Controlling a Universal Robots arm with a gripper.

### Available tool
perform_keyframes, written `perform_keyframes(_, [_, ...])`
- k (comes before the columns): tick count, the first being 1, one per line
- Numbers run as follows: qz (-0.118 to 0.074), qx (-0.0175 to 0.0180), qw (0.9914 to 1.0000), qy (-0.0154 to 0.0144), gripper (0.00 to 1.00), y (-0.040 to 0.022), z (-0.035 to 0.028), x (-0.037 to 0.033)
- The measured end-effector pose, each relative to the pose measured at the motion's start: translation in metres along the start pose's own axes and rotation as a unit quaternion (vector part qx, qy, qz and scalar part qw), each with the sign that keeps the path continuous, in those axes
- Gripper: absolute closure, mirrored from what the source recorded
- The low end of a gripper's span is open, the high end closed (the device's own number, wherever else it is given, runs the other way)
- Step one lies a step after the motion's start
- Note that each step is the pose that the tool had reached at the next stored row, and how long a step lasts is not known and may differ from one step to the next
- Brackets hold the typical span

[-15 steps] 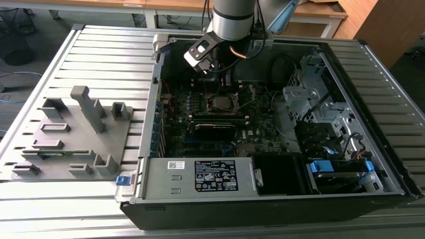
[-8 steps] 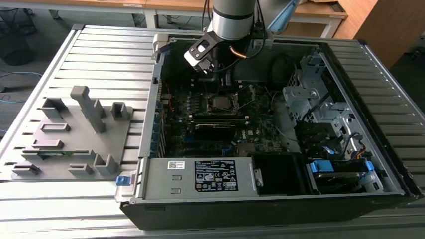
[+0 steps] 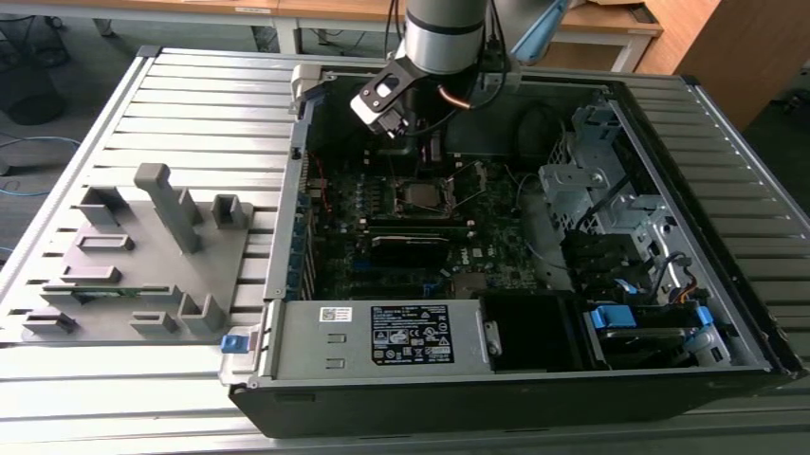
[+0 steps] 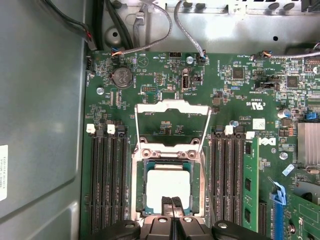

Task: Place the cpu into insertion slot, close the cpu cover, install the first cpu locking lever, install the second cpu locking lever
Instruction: 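Close the cpu cover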

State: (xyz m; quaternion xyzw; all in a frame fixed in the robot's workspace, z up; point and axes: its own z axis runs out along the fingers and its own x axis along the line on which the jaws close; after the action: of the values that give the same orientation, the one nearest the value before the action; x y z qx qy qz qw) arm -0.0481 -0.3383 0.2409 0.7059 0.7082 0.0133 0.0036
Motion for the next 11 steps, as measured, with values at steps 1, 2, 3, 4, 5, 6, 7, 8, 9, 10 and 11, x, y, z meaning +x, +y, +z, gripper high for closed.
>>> perform_keyframes(1, [0.0,-0.0001,1.0,0.0001,0.89,0.0,-0.0001,0.0])
perform_keyframes(2, [0.0,-0.0001,1.0,0.0001,0.89,0.0,-0.0001,0.0])
perform_keyframes(3, [0.0,0.0,1.0,0.0,0.89,0.0,-0.0005,0.0])
perform_keyframes(4, [0.0,0.0,1.0,0.0,0.89,0.0,-0.0008,0.0])
perform_keyframes(5, [0.0,0.0,1.0,0.0,0.89,0.0,-0.0008,0.0])
perform_keyframes(6, [0.0,0.0,1.0,0.0,0.89,0.0,-0.0008,0.0])
perform_keyframes(7, [0.0,0.0001,1.0,-0.0001,0.89,0.0,-0.0011,0.0])
perform_keyframes(8, [0.0,0.0001,1.0,-0.0002,0.89,0.0,-0.0015,0.0])
perform_keyframes(9, [0.0,0.0001,1.0,-0.0002,0.89,0.0,-0.002,0.0])
perform_keyframes(10, [0.0,0.0,1.0,0.0,0.89,0.0,-0.0023,0.0])
perform_keyframes(11, [0.0,0.0,1.0,0.0,0.89,0.0001,-0.0029,0.0])
